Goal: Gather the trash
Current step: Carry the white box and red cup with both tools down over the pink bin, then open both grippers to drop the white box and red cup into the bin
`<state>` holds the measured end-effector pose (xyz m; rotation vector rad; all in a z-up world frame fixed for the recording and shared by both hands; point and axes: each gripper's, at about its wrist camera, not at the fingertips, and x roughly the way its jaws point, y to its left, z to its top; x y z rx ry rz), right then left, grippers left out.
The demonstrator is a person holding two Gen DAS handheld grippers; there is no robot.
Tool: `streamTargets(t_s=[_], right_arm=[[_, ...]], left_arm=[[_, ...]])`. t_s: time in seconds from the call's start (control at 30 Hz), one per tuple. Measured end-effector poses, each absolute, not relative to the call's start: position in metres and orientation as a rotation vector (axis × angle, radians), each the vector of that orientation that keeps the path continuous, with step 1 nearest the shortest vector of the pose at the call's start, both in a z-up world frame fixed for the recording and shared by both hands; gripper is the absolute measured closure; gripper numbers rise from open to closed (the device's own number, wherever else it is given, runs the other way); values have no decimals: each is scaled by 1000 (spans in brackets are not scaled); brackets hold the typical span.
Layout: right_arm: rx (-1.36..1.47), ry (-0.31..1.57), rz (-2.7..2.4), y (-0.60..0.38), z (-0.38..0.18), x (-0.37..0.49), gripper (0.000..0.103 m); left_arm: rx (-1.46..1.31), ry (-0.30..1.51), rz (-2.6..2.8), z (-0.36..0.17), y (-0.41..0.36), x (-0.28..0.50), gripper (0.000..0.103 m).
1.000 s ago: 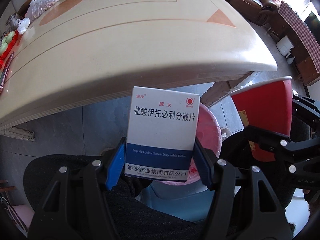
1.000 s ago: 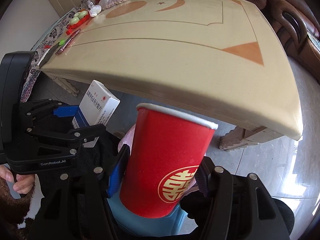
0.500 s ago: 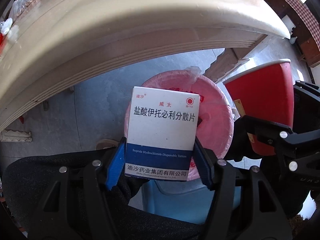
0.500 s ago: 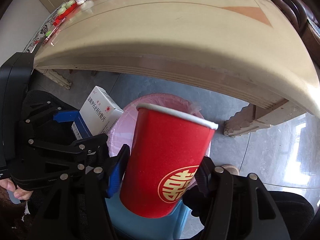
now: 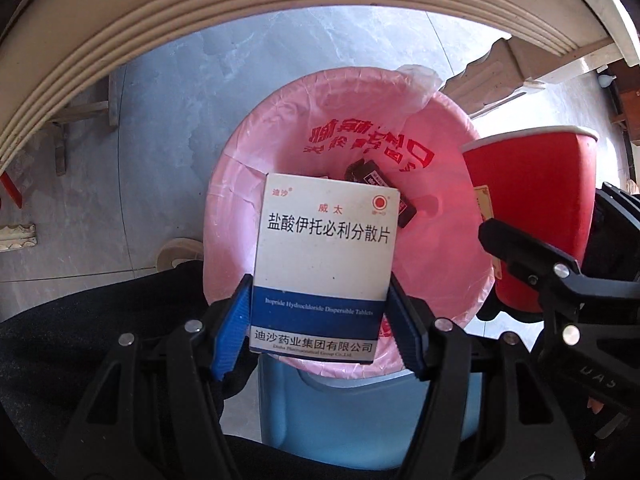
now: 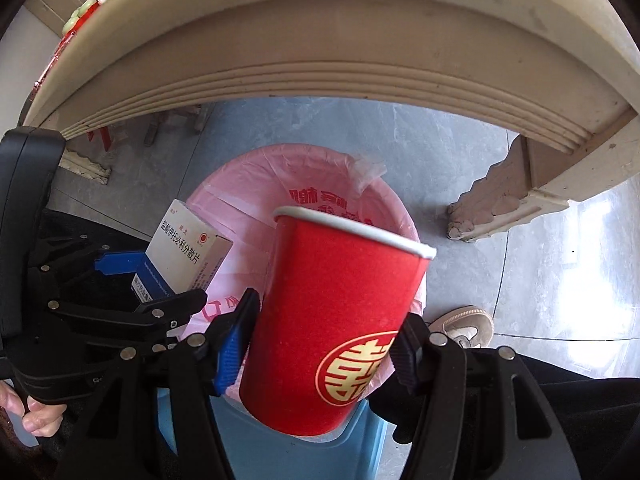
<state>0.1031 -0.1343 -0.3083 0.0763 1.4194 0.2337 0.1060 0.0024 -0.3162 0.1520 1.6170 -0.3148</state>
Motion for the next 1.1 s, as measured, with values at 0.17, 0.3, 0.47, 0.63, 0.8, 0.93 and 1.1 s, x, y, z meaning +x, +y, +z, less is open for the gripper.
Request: streamTargets(t_s=[0.17, 0.3, 0.47, 0.63, 0.8, 0.93, 1.1], right_arm=[[101, 1460, 218, -138, -331, 114, 44], [95, 1497, 210, -136, -348, 117, 44], [93, 1541, 211, -136, -365, 118, 44], [104, 1567, 210, -137, -377, 119, 44], [102, 1585, 217, -135, -385, 120, 44], [114, 1600, 223, -137, -391, 121, 43], [130, 1603, 217, -141, -394, 124, 43]], left_arm=[[120, 1686, -292, -343, 8, 117, 40], [108, 1740, -279, -361, 7, 121, 40], [69, 1796, -271, -375, 5, 125, 40], [56, 1818, -255, -383, 5, 128, 40], [84, 1853, -249, -393, 3, 129, 40], [124, 1859, -234, -396, 0, 129, 38], [110, 1868, -225, -395, 3, 131, 32]])
